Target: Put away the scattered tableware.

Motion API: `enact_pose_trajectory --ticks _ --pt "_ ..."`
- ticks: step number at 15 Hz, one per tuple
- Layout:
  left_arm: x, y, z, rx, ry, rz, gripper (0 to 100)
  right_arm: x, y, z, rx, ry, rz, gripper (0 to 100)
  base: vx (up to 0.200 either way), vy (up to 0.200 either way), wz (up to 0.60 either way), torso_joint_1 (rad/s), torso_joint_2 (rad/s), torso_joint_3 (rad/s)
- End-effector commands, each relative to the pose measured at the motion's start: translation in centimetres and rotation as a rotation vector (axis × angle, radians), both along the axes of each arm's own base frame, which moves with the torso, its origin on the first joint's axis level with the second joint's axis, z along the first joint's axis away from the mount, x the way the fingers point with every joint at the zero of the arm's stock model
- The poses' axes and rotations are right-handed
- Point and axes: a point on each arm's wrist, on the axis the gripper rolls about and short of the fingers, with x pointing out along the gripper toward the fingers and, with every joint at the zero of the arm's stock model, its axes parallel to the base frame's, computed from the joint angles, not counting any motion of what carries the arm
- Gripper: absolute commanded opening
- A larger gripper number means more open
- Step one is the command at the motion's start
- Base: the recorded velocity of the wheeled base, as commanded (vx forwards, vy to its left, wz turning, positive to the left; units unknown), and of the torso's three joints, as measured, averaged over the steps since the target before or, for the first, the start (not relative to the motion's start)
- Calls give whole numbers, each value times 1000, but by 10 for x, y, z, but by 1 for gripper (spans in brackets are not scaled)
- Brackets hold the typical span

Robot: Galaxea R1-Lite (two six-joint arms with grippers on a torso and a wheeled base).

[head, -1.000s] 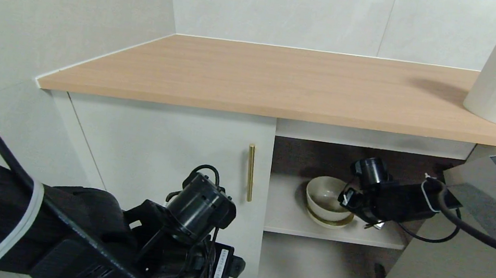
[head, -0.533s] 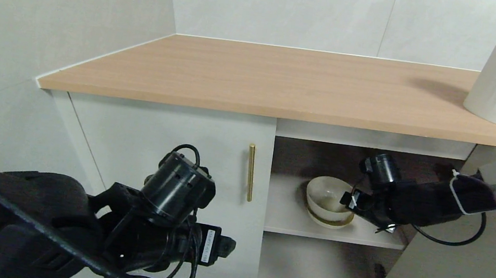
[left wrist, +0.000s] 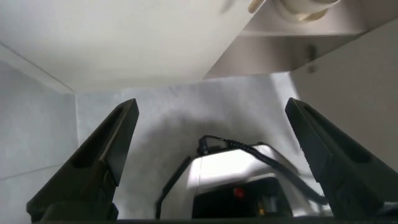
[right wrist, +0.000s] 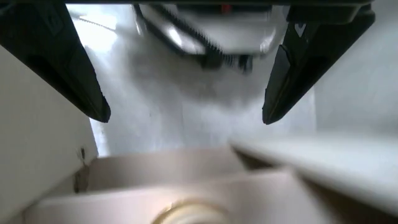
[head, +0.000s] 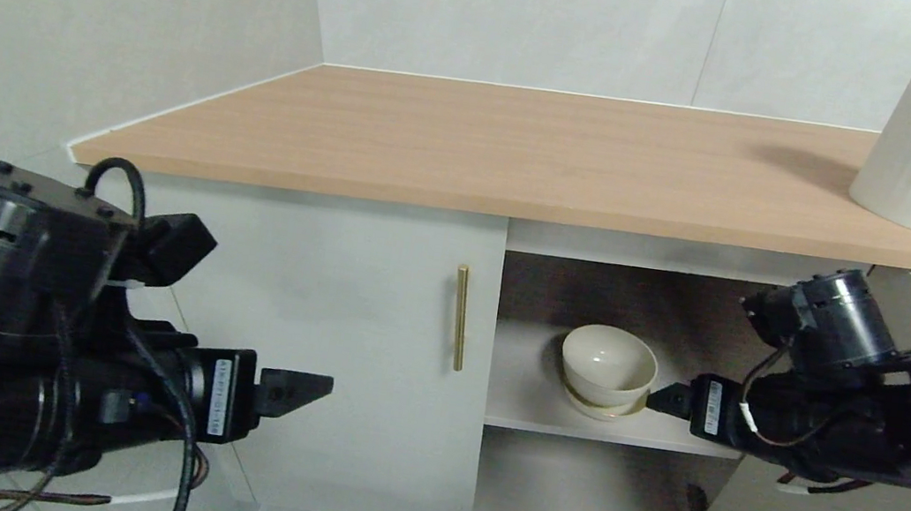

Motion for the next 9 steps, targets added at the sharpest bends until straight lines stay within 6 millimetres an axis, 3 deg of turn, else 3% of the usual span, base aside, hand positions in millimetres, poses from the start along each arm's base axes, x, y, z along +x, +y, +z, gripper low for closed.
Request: enact_pose_trajectory --ticks 1,3,8,9 --pt "-9 11 7 -25 -36 24 100 -44 -5 25 40 -50 86 100 0 0 0 0 0 0" --pt "-6 10 0 -8 -10 22 100 -56 -5 14 15 -21 114 100 0 0 0 0 0 0" --pt "-2 6 -9 14 25 17 100 -59 -5 10 4 -10 120 100 0 0 0 0 0 0" --pt "-2 6 -9 16 27 16 100 -59 -5 10 4 -9 120 100 -200 0 0 2 -2 -2"
